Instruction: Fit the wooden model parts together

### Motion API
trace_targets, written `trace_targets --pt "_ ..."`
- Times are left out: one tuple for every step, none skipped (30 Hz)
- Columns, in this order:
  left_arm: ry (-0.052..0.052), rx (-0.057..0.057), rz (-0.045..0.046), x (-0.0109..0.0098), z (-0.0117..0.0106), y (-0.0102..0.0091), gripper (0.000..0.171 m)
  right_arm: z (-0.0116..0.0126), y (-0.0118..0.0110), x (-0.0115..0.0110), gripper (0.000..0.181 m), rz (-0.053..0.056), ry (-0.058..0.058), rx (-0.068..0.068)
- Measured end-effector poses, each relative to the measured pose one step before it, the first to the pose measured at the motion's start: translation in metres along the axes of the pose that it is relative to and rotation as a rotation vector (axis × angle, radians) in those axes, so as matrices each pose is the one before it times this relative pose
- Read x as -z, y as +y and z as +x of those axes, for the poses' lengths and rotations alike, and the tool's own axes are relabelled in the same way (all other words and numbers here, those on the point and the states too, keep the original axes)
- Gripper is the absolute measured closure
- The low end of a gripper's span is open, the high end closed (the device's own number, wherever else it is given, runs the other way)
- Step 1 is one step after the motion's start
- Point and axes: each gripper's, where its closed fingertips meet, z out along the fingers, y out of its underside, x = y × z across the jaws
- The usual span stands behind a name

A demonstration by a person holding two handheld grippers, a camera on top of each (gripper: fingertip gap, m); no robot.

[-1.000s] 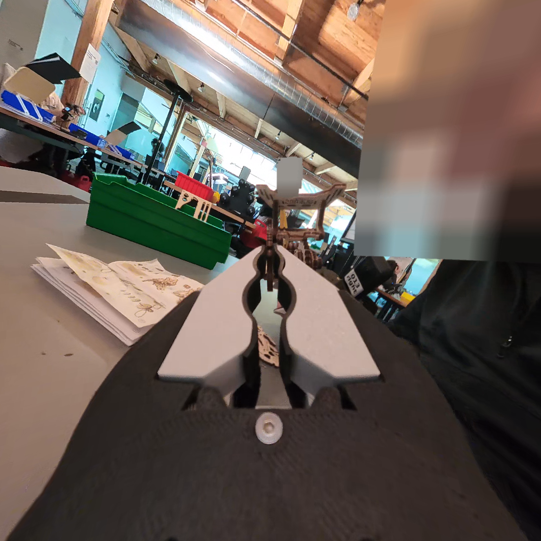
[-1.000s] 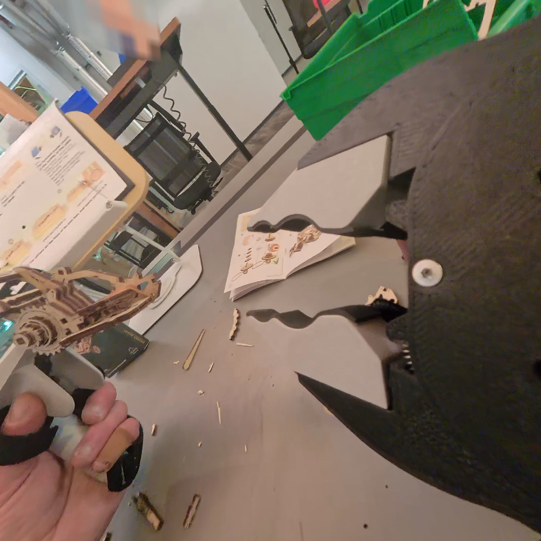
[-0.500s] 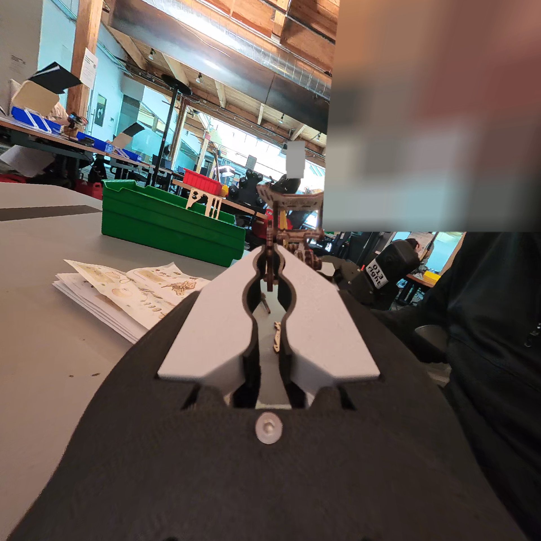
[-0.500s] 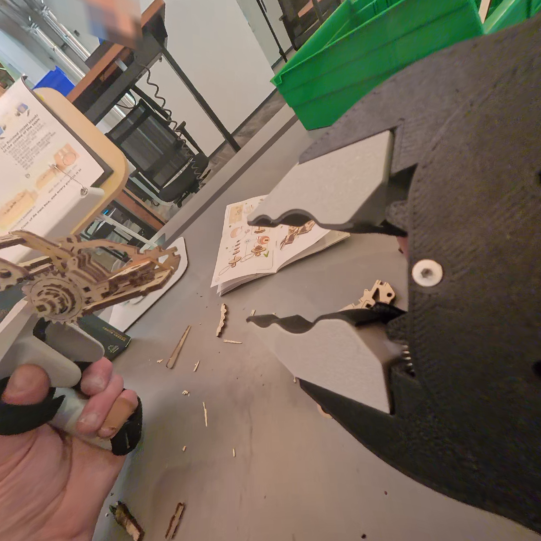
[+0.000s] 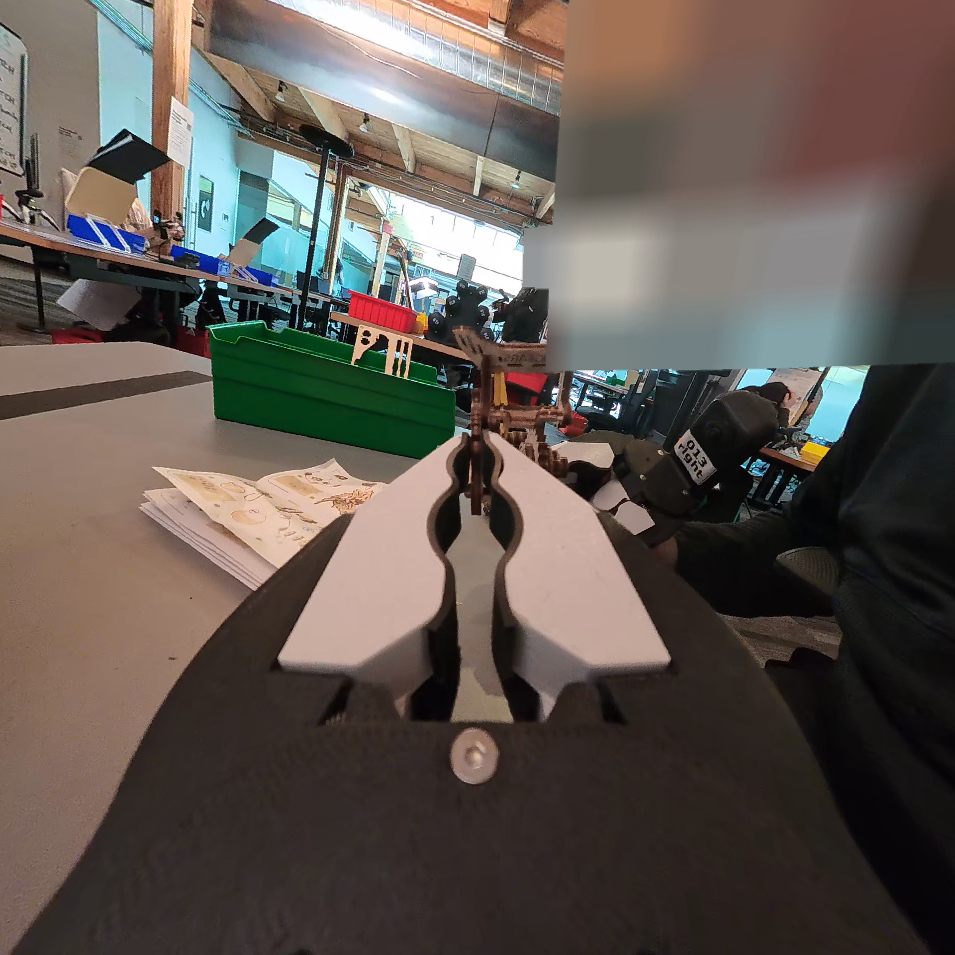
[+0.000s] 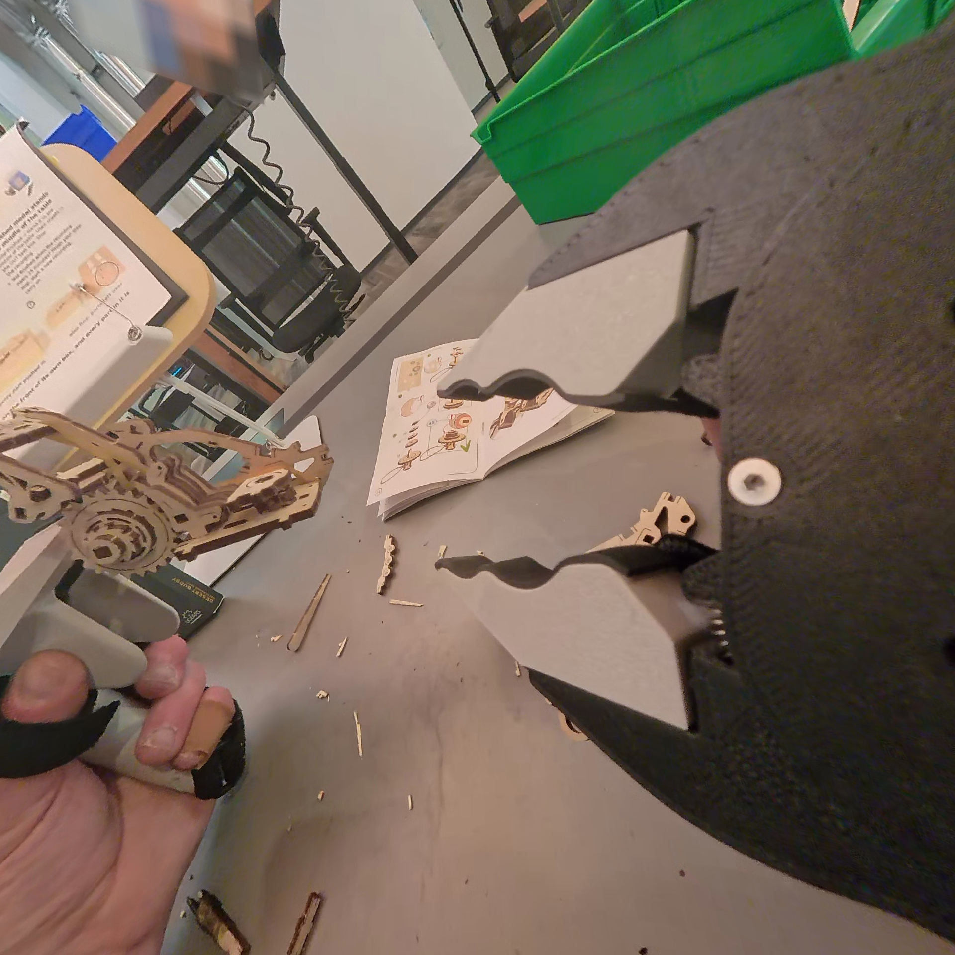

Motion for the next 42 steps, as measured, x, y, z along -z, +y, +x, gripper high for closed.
trace_targets --pt "0.0028 -0.0022 0.00208 -0.00023 0.00054 -0.00029 0.171 0.0001 -0.00004 0.00011 0.123 0.001 -0.0004 -0.0015" --pt "-0.0006 -0.0028 -0.00056 -0.00026 0.00006 0.00015 0.171 -0.00007 -0.0003 0.00015 0.123 0.0019 -0.0013 -0.0013" --pt "-0.0015 -0.0042 -0.00186 -0.00021 -0.00004 0.00027 0.171 -0.00016 -0.00017 0.00006 0.124 0.0011 -0.0015 -0.0008" --pt "0.0012 -0.005 -0.00143 -0.00033 0.00058 0.00021 0.171 -0.00012 -0.00009 0.0 0.124 0.0009 -0.0016 -0.0016" --pt "0.0002 -0.0063 -0.00172 -0.00026 0.00043 0.00004 0.171 0.0001 -0.00034 0.00014 0.124 0.0026 -0.0019 -0.0042" --pt "-0.0018 -0.0069 -0.00427 -0.00032 0.00024 0.00048 0.171 0.00039 -0.0003 0.00026 0.124 0.0027 -0.0017 -0.0065" --pt "-0.0018 -0.0053 -0.00533 -0.00022 -0.00001 0.00074 0.171 0.0005 0.00004 0.00013 0.124 0.0017 -0.0011 -0.0065" --pt "-0.0009 -0.0035 -0.0011 -0.00013 0.00006 0.00032 0.171 0.00025 -0.00009 0.00008 0.125 0.0014 -0.0019 -0.0052" --pt "0.0007 0.0002 0.00099 -0.00005 0.00008 -0.00004 0.171 -0.00004 0.0 -0.00004 0.125 0.0006 -0.0015 -0.0022" --pt "0.0 0.0015 0.00063 -0.00005 -0.00016 0.00006 0.171 -0.00027 0.00016 -0.00007 0.125 -0.0009 -0.0015 0.0005" --pt "-0.0031 -0.0005 0.00034 0.00012 -0.00055 0.0 0.171 -0.00029 0.00026 -0.00008 0.125 -0.0015 -0.0012 0.0015" --pt "-0.0027 -0.0013 0.00093 0.00015 -0.00044 -0.00007 0.171 -0.00026 0.00006 -0.00011 0.126 -0.001 -0.0008 0.0017" --pt "-0.002 -0.0011 0.00193 0.00013 -0.00025 -0.00041 0.171 -0.00019 -0.00006 0.00006 0.126 0.0001 -0.001 0.0009" --pt "-0.0041 -0.003 0.00125 0.00025 -0.00056 -0.0003 0.171 0.00017 -0.00054 0.00021 0.127 0.0034 -0.0019 -0.0033" --pt "-0.0093 -0.0066 -0.00127 0.00019 -0.00105 0.00002 0.171 0.00015 -0.00146 0.00057 0.128 0.0081 -0.0057 -0.0117" --pt "-0.0119 -0.0148 -0.00573 -0.00003 -0.00078 0.00043 0.171 0.0001 -0.00218 0.00063 0.131 0.0127 -0.0115 -0.0241" --pt "-0.011 -0.0207 -0.01143 -0.00054 -0.0002 0.00118 0.171 0.00068 -0.0026 0.00007 0.135 0.0135 -0.0125 -0.0426" --pt "-0.0166 -0.0269 -0.01072 -0.00082 -0.00027 0.00087 0.171 -0.00031 -0.00248 -0.00159 0.137 0.0076 -0.024 -0.0637" --pt "-0.0123 -0.0278 -0.00792 -0.001 0.00063 0.00055 0.171 -0.00099 -0.0023 -0.00276 0.137 0.0021 -0.0308 -0.0796" --pt "-0.0026 -0.0217 -0.00896 -0.00127 0.00181 0.00076 0.171 -0.00189 -0.00329 -0.00298 0.139 0.0087 -0.0374 -0.0817" --pt "-0.0065 -0.0194 -0.00955 -0.00145 0.00124 0.00096 0.171 -0.00234 -0.00381 -0.00292 0.148 0.0134 -0.0391 -0.0748" --pt "-0.0094 -0.0227 -0.00811 -0.00141 0.00107 0.0005 0.171 -0.00074 -0.00406 -0.00259 0.151 0.0149 -0.0248 -0.0623" --pt "-0.0005 -0.0238 -0.00642 -0.00132 0.00227 0.00005 0.171 0.0004 -0.00397 -0.00231 0.152 0.0138 -0.0125 -0.0485" --pt "-0.0013 -0.0216 -0.00614 -0.00132 0.00211 -0.00022 0.171 0.00012 -0.00252 -0.00269 0.151 0.0048 -0.013 -0.0422" --pt "-0.0102 -0.02 -0.00733 -0.00132 0.00062 0.00015 0.171 0.0002 -0.00122 -0.00292 0.149 -0.0011 -0.0146 -0.0435" --pt "-0.0041 -0.0188 -0.00756 -0.00131 0.00132 0.0004 0.171 0.0007 -0.0005 -0.00275 0.148 0.0007 -0.0135 -0.0475" --pt "-0.0018 -0.0165 -0.00638 -0.00135 0.00161 0.00016 0.171 0.00105 0.00062 -0.00275 0.148 -0.0028 -0.0132 -0.0495" --pt "-0.0033 -0.0172 -0.00531 -0.00134 0.00156 -0.00006 0.171 0.00067 0.00174 -0.00291 0.148 -0.0083 -0.016 -0.044" --pt "-0.0006 -0.0181 -0.00675 -0.00153 0.00182 0.00011 0.171 0.00036 0.00112 -0.00231 0.148 -0.0021 -0.0125 -0.031" --pt "-0.0002 -0.0155 -0.00762 -0.00148 0.00165 0.00048 0.171 0.00101 0.00109 -0.0018 0.15 0.0009 -0.0032 -0.0208" --pt "-0.0004 -0.0118 -0.00389 -0.00122 0.00134 0.00038 0.171 0.00025 0.00223 -0.00199 0.15 -0.0076 -0.0061 -0.0182" --pt "0.003 -0.0058 -0.00098 -0.00103 0.00148 -0.00005 0.171 -0.00015 0.00203 -0.00151 0.152 -0.0072 -0.008 -0.0141" --pt "0.002 -0.0029 -0.00059 -0.00056 0.0008 -0.00001 0.171 0.0002 -0.00006 -0.00032 0.154 0.0033 -0.0039 -0.0087" --pt "-0.0023 -0.0018 0.00492 0.00011 -0.00009 -0.00075 0.171 0.00059 -0.00119 0.00042 0.156 0.0071 0.0002 -0.0036" --pt "0.0002 0.0003 0.00112 0.00024 -0.00011 -0.00018 0.171 0.00114 -0.00148 0.00093 0.16 0.0097 0.0012 -0.0038" --pt "0.0029 -0.0005 -0.00293 -0.00033 0.00024 0.00097 0.171 0.00085 -0.00085 0.00079 0.16 0.0052 -0.0005 -0.0053" --pt "0.0037 0.001 0.00363 -0.0001 0.00053 -0.00002 0.171 0.00082 -0.00041 0.00057 0.16 0.0022 0.003 0.0006" --pt "0.0056 0.002 0.00258 -0.00001 0.00055 -0.00015 0.171 0.0004 -0.00085 0.00072 0.161 0.0045 0.0053 0.0106" --pt "0.0085 0.0024 -0.00306 -0.00052 0.00058 0.00105 0.171 0.00098 -0.00054 0.00052 0.161 0.0001 0.0116 0.0159" --pt "0.0119 0.0138 -0.0019 -0.00008 0.00023 0.00162 0.17 0.00155 0.00017 0.00031 0.161 -0.0085 0.014 0.0197" --pt "0.0161 0.02 0.00998 0.00087 0.00077 -0.00073 0.17 0.00096 -0.00008 0.00048 0.161 -0.0082 0.0071 0.0251" --pt "0.018 0.0191 0.01245 0.0011 0.00113 -0.00249 0.167 0.00116 -0.00147 0.00106 0.162 -0.0019 0.0074 0.0264"
